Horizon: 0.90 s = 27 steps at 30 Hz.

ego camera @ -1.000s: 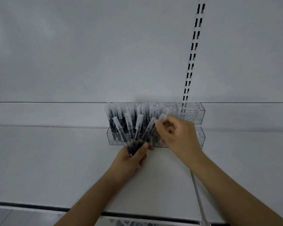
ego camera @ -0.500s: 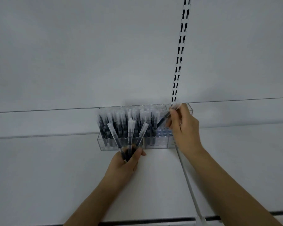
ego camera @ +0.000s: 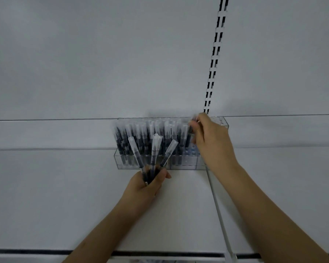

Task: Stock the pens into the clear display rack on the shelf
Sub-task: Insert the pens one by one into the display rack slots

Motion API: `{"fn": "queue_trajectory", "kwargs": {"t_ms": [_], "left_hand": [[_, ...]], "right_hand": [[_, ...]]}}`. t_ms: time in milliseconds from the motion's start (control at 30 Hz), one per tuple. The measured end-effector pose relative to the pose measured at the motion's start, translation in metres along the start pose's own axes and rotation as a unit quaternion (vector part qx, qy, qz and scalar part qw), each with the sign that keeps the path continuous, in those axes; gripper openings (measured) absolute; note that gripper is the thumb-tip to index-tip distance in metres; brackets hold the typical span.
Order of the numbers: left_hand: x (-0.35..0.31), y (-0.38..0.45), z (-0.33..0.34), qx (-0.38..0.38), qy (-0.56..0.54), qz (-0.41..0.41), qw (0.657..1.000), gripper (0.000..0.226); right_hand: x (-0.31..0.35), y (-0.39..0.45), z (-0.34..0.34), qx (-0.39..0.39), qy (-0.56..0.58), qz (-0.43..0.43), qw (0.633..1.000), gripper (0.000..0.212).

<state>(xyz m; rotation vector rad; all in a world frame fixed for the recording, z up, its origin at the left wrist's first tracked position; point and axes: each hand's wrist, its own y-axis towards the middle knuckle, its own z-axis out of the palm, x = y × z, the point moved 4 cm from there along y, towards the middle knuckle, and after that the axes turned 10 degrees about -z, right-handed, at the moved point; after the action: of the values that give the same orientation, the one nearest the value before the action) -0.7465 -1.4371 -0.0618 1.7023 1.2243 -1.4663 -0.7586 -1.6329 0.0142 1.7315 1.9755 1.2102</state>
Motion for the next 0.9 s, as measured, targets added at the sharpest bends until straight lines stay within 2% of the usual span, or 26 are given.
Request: {"fn": "queue_trajectory", "kwargs": {"t_ms": [100,200,400,567,633,700,733,833,900], "left_hand": [[-0.002,0.0,0.0,-0.002,0.001,0.005,1.0,0.024],[-0.004,0.0,-0.001,-0.006,0.008,0.01,1.0,0.024],[-0.003,-0.001,0.0,-0.005,0.005,0.007,1.0,0.023],[-0.003,0.002,-0.001,-0.002,0.018,0.015,1.0,0.024],[-0.003,0.003,-0.001,-0.001,0.017,0.019,1.0,0.025],[-0.002,0.004,-0.001,0.001,0.017,0.02,1.0,0.025],[-0.003,0.004,-0.001,0.001,0.018,0.019,1.0,0.025],[-0.004,0.001,0.0,0.006,0.019,0.018,1.0,0.024],[-0.004,-0.001,0.001,0.007,0.029,0.017,0.999,0.023]], "right_hand": [[0.001,0.005,0.011,0.097,-0.08,-0.014,0.992,0.022],[0.003,0.005,0.014,0.131,-0.143,-0.003,0.981,0.018],[-0.001,-0.003,0.016,0.093,-0.156,0.013,0.983,0.024],[-0.011,-0.01,0.017,0.094,-0.147,0.008,0.985,0.032],[-0.009,-0.013,0.008,0.03,-0.133,0.006,0.991,0.036],[-0.003,-0.015,-0.003,-0.06,-0.074,-0.007,0.995,0.042],[0.001,-0.016,-0.004,-0.076,-0.037,-0.025,0.996,0.045],[0.017,-0.021,0.009,-0.015,0.038,-0.068,0.997,0.048],[0.024,-0.024,0.018,0.018,0.098,-0.062,0.993,0.04]]}}
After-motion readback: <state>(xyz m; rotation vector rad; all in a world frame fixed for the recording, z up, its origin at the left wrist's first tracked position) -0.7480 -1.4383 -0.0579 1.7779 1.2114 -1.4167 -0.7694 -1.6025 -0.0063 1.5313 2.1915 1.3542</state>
